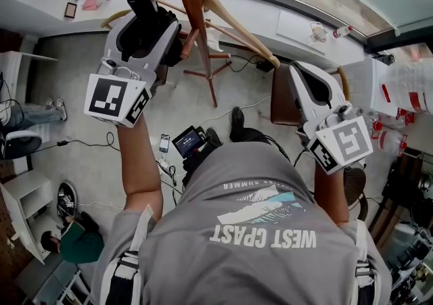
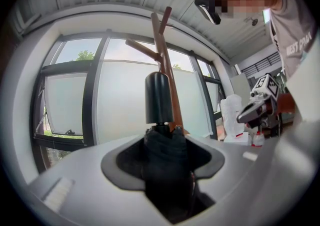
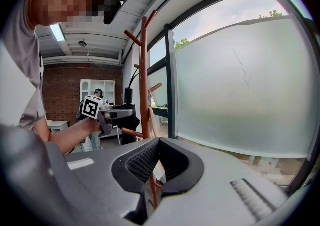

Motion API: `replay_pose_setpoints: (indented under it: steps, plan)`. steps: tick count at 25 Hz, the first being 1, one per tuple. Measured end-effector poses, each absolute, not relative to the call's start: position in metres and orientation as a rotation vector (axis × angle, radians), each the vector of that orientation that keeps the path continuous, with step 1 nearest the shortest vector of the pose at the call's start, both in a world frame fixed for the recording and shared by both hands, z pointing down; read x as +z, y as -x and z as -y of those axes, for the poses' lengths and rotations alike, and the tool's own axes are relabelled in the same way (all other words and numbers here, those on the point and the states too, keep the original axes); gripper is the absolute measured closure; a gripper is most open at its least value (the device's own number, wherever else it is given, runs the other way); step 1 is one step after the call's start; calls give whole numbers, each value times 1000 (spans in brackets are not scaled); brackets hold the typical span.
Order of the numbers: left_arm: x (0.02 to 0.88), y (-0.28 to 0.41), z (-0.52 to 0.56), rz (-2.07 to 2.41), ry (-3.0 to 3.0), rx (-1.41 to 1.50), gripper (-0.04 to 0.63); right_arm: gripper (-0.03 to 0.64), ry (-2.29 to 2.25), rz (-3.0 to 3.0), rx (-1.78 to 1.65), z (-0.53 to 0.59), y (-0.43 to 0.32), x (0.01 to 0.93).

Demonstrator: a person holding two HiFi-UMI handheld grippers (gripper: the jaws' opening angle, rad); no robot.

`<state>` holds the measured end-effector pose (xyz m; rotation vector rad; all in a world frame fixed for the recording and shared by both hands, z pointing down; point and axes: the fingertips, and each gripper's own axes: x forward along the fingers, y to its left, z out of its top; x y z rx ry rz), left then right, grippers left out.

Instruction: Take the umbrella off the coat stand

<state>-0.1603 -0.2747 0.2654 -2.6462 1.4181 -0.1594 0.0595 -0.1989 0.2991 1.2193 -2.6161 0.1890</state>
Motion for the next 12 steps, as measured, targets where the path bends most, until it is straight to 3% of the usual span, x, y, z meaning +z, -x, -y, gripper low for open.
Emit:
replay_pose_setpoints:
  steps: [12]
  plan:
    - [231, 177, 261, -1455, 2573, -82, 373, 615, -1206, 2627, 184, 196, -58, 298]
